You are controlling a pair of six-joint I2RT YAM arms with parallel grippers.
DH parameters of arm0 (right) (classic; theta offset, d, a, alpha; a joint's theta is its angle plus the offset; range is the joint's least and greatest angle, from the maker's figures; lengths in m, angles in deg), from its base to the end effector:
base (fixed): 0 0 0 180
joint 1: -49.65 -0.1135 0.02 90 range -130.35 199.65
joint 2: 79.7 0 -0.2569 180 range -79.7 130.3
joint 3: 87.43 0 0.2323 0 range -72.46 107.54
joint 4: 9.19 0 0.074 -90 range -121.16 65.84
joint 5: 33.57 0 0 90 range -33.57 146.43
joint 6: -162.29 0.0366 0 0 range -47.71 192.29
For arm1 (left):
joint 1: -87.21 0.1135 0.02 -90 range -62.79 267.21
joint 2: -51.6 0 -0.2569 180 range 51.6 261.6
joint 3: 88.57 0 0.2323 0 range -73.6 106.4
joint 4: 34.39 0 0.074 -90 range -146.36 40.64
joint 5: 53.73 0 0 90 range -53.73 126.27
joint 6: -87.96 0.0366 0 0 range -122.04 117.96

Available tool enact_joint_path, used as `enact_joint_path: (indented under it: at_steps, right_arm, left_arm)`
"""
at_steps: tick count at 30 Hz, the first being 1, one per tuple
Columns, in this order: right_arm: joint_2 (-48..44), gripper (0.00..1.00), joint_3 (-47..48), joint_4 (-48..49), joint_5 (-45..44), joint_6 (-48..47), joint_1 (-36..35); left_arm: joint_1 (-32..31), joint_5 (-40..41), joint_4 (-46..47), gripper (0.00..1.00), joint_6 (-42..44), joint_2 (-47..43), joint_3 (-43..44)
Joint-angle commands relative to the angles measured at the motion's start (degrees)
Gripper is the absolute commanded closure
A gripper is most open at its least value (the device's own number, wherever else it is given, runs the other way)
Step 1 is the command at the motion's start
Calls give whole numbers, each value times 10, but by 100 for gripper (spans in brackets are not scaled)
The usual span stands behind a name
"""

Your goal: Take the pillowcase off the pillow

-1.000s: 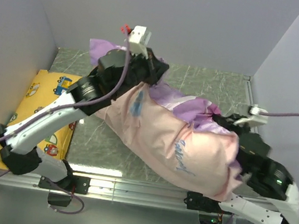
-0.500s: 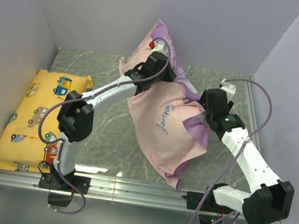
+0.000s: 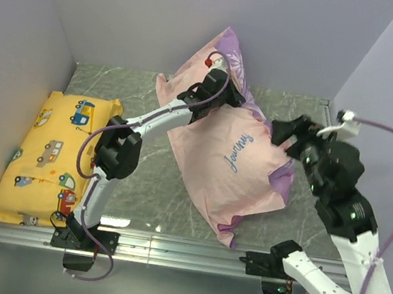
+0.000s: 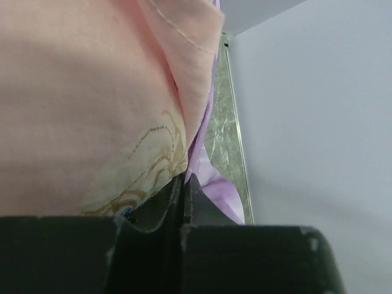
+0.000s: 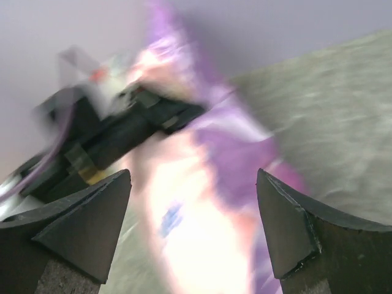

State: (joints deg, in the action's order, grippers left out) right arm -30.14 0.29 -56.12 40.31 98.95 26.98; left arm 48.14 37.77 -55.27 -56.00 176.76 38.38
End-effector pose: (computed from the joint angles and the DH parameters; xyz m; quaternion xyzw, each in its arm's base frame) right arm 0.1367 0.0461 0.4359 0.1174 0.7480 0.1723 0.6302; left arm 0.3924 -0.3173 0.2946 -0.1131 0.8067 -0.4135 0.4069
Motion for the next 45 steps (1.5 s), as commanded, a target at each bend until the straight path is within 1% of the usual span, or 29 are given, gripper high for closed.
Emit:
enact_joint_path:
  at_steps: [1, 2, 3, 4, 5, 6, 8, 10, 12, 14, 15, 17, 18, 20, 22, 25, 27, 28, 31, 33, 35, 37, 38, 40, 41, 42, 44, 45]
  right_arm:
    - [-42, 11, -82, -1, 64, 53, -98]
    - [-48, 12, -129, 2, 44, 66, -133]
    - [-52, 12, -152, 9, 18, 78, -160]
    - [-55, 13, -176, 29, 16, 103, -200]
    - [-54, 15, -216, 41, 18, 116, -213]
    - [-52, 16, -234, 52, 21, 126, -226]
    - [-41, 16, -271, 74, -3, 151, -253]
    - [-14, 16, -285, 80, -31, 160, -248]
    - [16, 15, -293, 84, -30, 154, -209]
    - [35, 14, -299, 95, 1, 140, -165]
    - [53, 14, -299, 101, 14, 130, -114]
    - [69, 13, -300, 116, 40, 120, -57]
    - [86, 13, -297, 119, 49, 113, -8]
    - [105, 13, -285, 132, 76, 108, 35]
    - [142, 13, -271, 140, 89, 102, 84]
    - [199, 13, -235, 144, 100, 89, 119]
    - [235, 13, -213, 149, 105, 82, 130]
    - [246, 13, -207, 158, 105, 79, 135]
    - [295, 13, -182, 163, 104, 67, 158]
    - [331, 14, -153, 160, 116, 61, 190]
    - [348, 15, -133, 162, 133, 59, 217]
    - [370, 15, -117, 153, 134, 53, 224]
    - [375, 16, -104, 151, 135, 52, 239]
    - [382, 16, -96, 148, 134, 51, 246]
    - [384, 16, -84, 145, 134, 49, 247]
    - [383, 16, -81, 141, 136, 47, 247]
    - [377, 16, -80, 141, 133, 45, 246]
    - [371, 16, -78, 135, 129, 41, 247]
  left_arm:
    - [6, -10, -72, 94, 0, 51, 2]
    - [7, -8, -76, 93, 1, 58, 15]
    - [8, -10, -80, 92, 3, 65, 21]
    - [9, -10, -81, 91, 7, 78, 27]
    - [11, -10, -85, 90, 9, 83, 37]
    - [11, -10, -85, 88, 11, 89, 40]
    - [14, -10, -80, 85, 16, 100, 39]
    - [15, -10, -82, 85, 24, 107, 39]
    - [14, -10, -82, 84, 35, 107, 28]
    - [14, -11, -76, 83, 51, 101, 3]
    - [15, -10, -74, 86, 65, 100, -4]
    - [15, -10, -75, 89, 78, 104, -21]
    - [15, -20, -74, 90, 82, 105, -30]
    - [15, -27, -72, 92, 90, 108, -51]
    - [15, -34, -68, 94, 90, 101, -69]
    - [4, -47, -35, 94, 80, 66, -147]
    - [-14, -41, -20, 94, 72, 40, -175]
    - [-20, -46, -11, 94, 66, 31, -205]
    - [-38, -81, 47, 92, 35, 1, -257]
    - [-50, -94, 55, 90, 25, -7, -259]
    - [-65, -112, 52, 88, 23, -10, -232]
    - [-83, -118, 43, 83, 22, -10, -196]
    - [-88, -118, 35, 81, 23, -8, -181]
    - [-92, -126, 22, 76, 18, 0, -144]
    - [-91, -135, 20, 74, 15, 3, -135]
    - [-91, -132, 13, 70, 16, 2, -126]
    - [-87, -129, 7, 66, 19, -6, -116]
    - [-84, -132, 10, 61, 21, -19, -120]
